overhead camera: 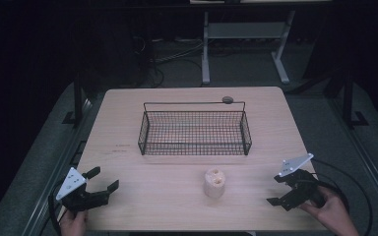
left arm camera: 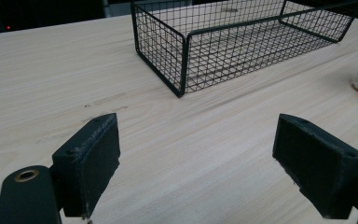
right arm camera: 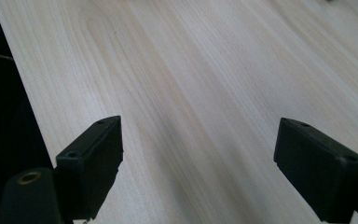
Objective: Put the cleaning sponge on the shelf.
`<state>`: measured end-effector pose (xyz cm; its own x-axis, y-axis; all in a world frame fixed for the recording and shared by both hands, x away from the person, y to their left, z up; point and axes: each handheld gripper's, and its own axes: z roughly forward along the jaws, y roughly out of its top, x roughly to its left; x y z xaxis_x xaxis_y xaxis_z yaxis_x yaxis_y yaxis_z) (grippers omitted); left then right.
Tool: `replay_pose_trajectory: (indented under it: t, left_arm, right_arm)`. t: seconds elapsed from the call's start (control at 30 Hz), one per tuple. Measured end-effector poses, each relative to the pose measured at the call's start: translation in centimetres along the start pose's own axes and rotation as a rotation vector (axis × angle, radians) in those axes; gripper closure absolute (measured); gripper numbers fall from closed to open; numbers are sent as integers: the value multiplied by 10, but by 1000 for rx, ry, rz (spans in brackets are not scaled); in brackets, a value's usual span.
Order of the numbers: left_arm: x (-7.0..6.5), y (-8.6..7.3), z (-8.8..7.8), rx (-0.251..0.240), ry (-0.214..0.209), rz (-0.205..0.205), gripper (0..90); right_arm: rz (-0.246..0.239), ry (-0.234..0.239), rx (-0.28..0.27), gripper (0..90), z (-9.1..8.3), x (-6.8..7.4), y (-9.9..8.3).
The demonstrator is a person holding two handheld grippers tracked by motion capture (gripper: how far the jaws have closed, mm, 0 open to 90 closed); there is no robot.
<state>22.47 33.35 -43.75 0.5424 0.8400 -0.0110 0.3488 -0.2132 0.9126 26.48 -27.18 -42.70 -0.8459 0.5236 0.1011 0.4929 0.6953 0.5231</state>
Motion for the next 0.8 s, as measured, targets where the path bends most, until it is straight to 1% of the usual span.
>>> replay_pose_trajectory:
  t: [0.1, 0.17, 0.2, 0.37, 0.47, 0.5, 0.63, 0.73, 0.8]
  left_arm:
    - [1, 0, -1, -2, 5, 0, 140]
    - [1, 0, -1, 2, 6, 2, 141]
    - [0, 0, -3, 5, 14, 7, 141]
    - [2, -1, -5, 2, 19, 2, 141]
    - [2, -1, -5, 3, 15, 0, 140]
    - [3, -1, -6, -1, 15, 0, 141]
    - [3, -1, -6, 0, 15, 1, 141]
    - [3, -1, -6, -3, 14, -1, 141]
    - [3, -1, -6, -5, 14, -2, 141]
  right_arm:
    - [-3, 6, -4, 149, -1, -1, 3]
    - [7, 20, -7, 151, -2, -2, 5]
    - [-2, 17, -5, 151, -1, -3, 6]
    - [-21, 20, 8, 150, 0, -1, 14]
    - [-29, 19, 17, 150, 0, 0, 19]
    - [-39, 19, 17, 150, 0, 0, 20]
    - [-44, 22, 21, 150, 1, 2, 25]
    - [-71, 24, 31, 150, 1, 5, 32]
    - [-76, 25, 38, 150, 1, 7, 35]
